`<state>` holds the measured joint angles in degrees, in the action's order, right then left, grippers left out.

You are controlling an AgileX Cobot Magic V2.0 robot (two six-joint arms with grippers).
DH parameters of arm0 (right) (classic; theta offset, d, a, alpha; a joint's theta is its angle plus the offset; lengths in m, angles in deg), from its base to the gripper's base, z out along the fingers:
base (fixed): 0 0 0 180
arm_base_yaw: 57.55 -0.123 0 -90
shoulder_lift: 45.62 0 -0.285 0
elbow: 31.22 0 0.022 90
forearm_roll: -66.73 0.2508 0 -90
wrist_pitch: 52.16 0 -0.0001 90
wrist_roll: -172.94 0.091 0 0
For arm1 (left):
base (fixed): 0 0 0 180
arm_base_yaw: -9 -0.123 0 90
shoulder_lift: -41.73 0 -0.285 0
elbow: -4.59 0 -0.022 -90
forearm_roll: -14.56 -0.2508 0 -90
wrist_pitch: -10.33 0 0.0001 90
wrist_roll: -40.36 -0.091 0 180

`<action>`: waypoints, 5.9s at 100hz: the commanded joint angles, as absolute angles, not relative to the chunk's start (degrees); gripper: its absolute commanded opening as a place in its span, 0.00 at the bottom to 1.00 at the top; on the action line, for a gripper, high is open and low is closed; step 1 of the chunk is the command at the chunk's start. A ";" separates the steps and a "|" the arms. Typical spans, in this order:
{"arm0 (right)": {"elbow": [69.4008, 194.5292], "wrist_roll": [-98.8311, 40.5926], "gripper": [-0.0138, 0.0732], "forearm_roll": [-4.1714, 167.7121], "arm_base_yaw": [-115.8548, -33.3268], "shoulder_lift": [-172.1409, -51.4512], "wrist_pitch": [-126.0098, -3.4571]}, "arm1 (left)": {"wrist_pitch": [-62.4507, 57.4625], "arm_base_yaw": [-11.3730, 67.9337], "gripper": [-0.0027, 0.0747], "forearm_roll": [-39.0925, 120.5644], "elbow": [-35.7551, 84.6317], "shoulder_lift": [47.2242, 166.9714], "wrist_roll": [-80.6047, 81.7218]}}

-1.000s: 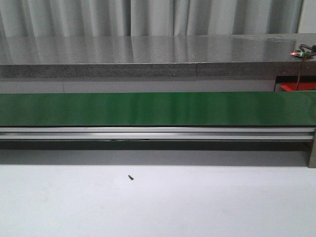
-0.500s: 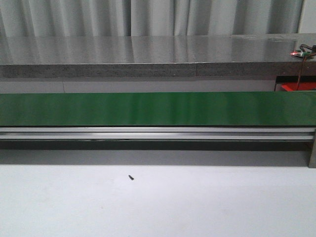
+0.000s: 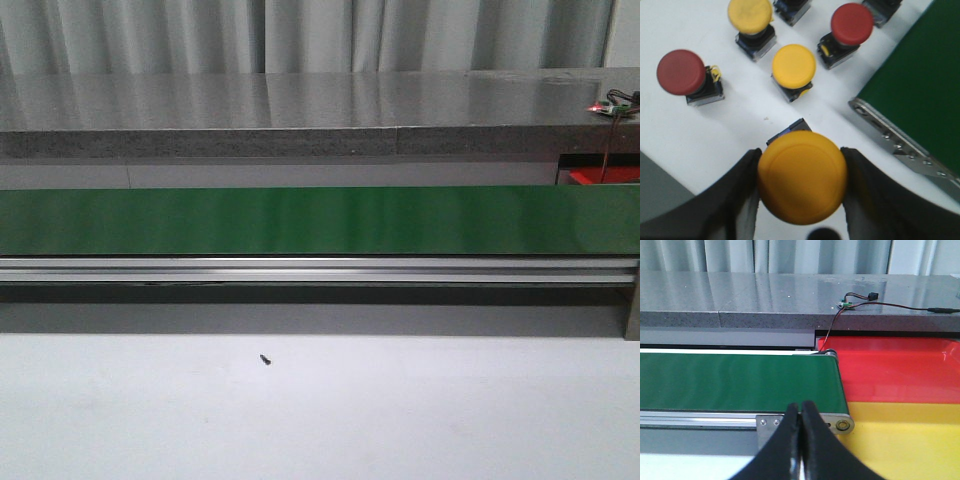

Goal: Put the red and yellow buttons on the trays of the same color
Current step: 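Carry the yellow button onto the green conveyor and open the left gripper, then grasp a second yellow button from the table with the left gripper, then set the second yellow button on the conveyor and release it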

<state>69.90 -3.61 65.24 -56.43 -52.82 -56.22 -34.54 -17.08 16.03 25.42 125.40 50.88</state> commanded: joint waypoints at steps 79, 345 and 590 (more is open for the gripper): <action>70.94 -3.66 0.08 64.69 -56.29 -51.72 -51.86 | -39.32 1.04 0.40 15.43 -2.21 149.71 50.93; 70.94 -3.66 0.08 64.69 -56.29 -51.72 -51.86 | -28.67 -18.86 0.70 14.56 12.22 150.28 54.03; 70.94 -3.66 0.08 64.69 -56.29 -51.72 -51.86 | -41.58 -1.17 0.82 22.88 -1.21 141.28 41.86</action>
